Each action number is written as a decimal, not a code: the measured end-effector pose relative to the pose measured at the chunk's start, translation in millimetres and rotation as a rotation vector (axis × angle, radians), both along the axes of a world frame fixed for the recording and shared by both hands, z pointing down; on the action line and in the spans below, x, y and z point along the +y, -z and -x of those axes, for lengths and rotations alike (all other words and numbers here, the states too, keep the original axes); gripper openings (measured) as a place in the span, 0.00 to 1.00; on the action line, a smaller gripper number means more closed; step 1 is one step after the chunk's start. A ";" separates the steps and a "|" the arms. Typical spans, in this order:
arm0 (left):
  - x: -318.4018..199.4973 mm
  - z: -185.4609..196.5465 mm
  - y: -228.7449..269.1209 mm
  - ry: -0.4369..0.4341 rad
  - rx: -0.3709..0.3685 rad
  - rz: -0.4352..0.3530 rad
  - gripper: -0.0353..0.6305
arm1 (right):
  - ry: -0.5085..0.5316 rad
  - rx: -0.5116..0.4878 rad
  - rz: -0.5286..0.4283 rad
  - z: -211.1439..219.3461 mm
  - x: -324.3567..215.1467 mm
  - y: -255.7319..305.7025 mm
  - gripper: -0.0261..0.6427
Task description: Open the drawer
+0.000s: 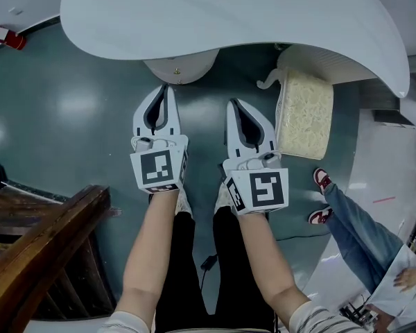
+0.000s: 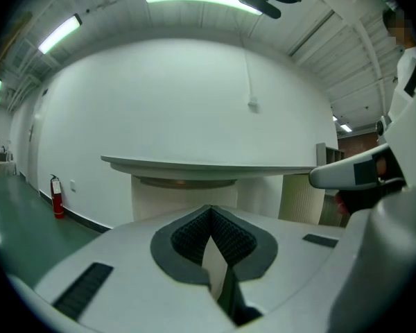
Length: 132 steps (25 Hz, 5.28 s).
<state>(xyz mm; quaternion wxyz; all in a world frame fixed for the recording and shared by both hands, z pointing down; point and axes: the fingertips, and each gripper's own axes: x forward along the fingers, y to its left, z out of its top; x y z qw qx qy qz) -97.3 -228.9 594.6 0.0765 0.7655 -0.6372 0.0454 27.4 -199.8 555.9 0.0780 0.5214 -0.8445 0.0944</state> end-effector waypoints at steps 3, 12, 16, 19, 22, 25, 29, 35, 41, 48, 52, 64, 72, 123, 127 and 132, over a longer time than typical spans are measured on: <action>-9.9 -1.3 -13.2 -0.001 -0.008 -0.001 0.06 | 0.019 0.003 -0.005 0.5 -2.0 -1.4 0.06; -33.7 -3.5 -46.4 -0.043 -0.070 0.015 0.14 | -0.009 -0.009 0.001 -5.4 -14.4 -4.9 0.06; -42.0 -1.5 -62.1 -0.036 -0.060 0.036 0.22 | -0.013 -0.017 0.011 -5.8 -18.2 -9.8 0.06; -52.0 3.8 -75.6 0.010 -0.017 0.065 0.23 | -0.012 -0.025 0.015 -4.6 -23.0 -12.4 0.06; -57.6 5.8 -89.9 0.034 -0.001 0.093 0.23 | -0.015 -0.030 0.026 -4.4 -24.3 -17.3 0.06; -61.9 6.4 -98.0 0.042 -0.010 0.097 0.26 | 0.001 -0.040 0.041 -1.9 -24.1 -22.2 0.06; -73.4 0.7 -102.9 0.037 -0.033 0.084 0.28 | 0.009 -0.042 0.048 -2.0 -22.9 -24.7 0.06; -85.8 4.5 -110.3 0.079 -0.078 0.098 0.29 | 0.018 -0.039 0.045 -1.2 -22.9 -25.8 0.06; -92.6 11.0 -113.8 0.103 -0.055 0.092 0.27 | 0.023 -0.028 0.043 0.4 -26.4 -25.7 0.06; -99.2 12.3 -115.9 0.083 -0.040 0.101 0.24 | 0.017 -0.022 0.041 1.2 -30.1 -25.1 0.06; -101.3 8.5 -115.8 0.071 -0.034 0.106 0.20 | 0.017 -0.018 0.042 1.5 -30.8 -24.6 0.06; -99.9 9.4 -115.9 0.084 -0.044 0.126 0.20 | 0.002 -0.017 0.058 -0.4 -25.1 -32.9 0.06; -81.5 5.4 -117.2 0.078 -0.046 0.108 0.20 | -0.003 -0.007 0.065 -7.2 -20.5 -35.5 0.06; 45.0 -5.1 -125.4 0.034 -0.012 0.247 0.20 | 0.005 0.007 0.151 6.3 49.1 -37.0 0.06; 58.3 -5.7 -125.5 0.033 -0.010 0.256 0.20 | 0.003 0.007 0.155 6.0 54.0 -36.2 0.06; 69.9 -7.4 -126.1 0.036 -0.002 0.266 0.20 | 0.002 0.009 0.162 4.2 59.6 -36.5 0.06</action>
